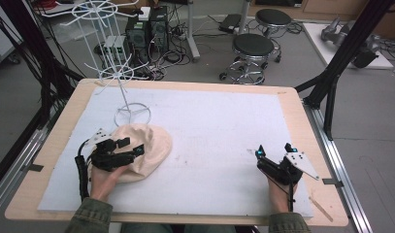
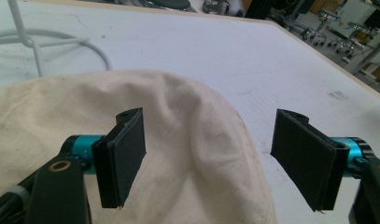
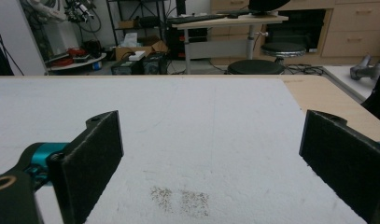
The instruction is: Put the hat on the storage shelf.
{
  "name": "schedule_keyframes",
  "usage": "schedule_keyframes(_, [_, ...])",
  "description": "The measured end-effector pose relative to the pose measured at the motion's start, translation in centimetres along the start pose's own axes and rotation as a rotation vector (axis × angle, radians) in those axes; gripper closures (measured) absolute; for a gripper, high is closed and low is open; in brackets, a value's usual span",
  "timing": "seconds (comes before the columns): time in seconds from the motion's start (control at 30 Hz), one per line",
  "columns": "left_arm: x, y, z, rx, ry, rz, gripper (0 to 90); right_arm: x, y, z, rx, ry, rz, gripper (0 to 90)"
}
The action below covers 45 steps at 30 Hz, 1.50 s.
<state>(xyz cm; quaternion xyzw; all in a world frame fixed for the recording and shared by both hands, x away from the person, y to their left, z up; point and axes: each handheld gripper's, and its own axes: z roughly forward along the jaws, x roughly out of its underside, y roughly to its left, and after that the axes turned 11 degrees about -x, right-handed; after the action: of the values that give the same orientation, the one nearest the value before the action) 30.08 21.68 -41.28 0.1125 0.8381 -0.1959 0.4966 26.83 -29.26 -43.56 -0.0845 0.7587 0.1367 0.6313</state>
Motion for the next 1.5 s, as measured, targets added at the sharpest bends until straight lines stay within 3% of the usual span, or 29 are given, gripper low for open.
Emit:
schedule_keyframes(0.23, [0.1,-0.2,0.6,0.016,0.031,0.022,27.2,0.0,0.0,0.0,0.0,0.0,-0.006,5.0])
schedule_keyframes(0.6, [0.3,-1.9,2.1,0.067,0.147,0.144,29.9,0.0,0.0,0.0,-0.003,0.0,-0.005,5.0])
schedule_keyframes(0.73, [0.5,-2.0,2.6,0.064,0.183,0.166,31.7,0.0,0.0,0.0,-0.005,0.0,-0.002,5.0])
schedule_keyframes(0.83, [0.8,-2.2,3.1,0.076,0.251,0.192,33.7,0.0,0.0,0.0,-0.006,0.001,-0.004,5.0])
schedule_keyframes(0.87, [0.8,-2.2,3.1,0.076,0.251,0.192,34.8,0.0,0.0,0.0,-0.005,0.001,-0.005,5.0])
schedule_keyframes(0.97, [1.4,-2.4,4.1,0.087,0.338,0.224,38.0,0.0,0.0,0.0,-0.007,-0.001,-0.003,5.0])
schedule_keyframes(1.1, [1.5,-2.5,4.4,0.076,0.343,0.215,41.1,0.0,0.1,0.0,-0.01,0.003,0.001,5.0])
schedule_keyframes(1.27, [1.6,-2.6,4.6,0.058,0.332,0.244,45.5,0.0,0.1,0.0,-0.011,0.004,0.002,5.0])
schedule_keyframes(1.4, [1.9,-2.8,4.4,0.028,0.317,0.25,54.9,0.0,0.2,0.0,-0.009,0.003,-0.001,5.0])
schedule_keyframes(1.43, [2.1,-2.8,4.4,0.048,0.304,0.224,60.9,0.0,0.2,0.0,-0.009,0.003,-0.001,5.0])
schedule_keyframes(1.47, [2.1,-2.8,4.4,0.048,0.304,0.224,68.5,0.0,0.2,0.0,-0.009,0.003,-0.001,5.0])
schedule_keyframes(1.5, [2.4,-2.4,4.3,0.104,0.295,0.17,73.4,0.0,0.2,0.0,-0.01,0.002,0.001,5.0])
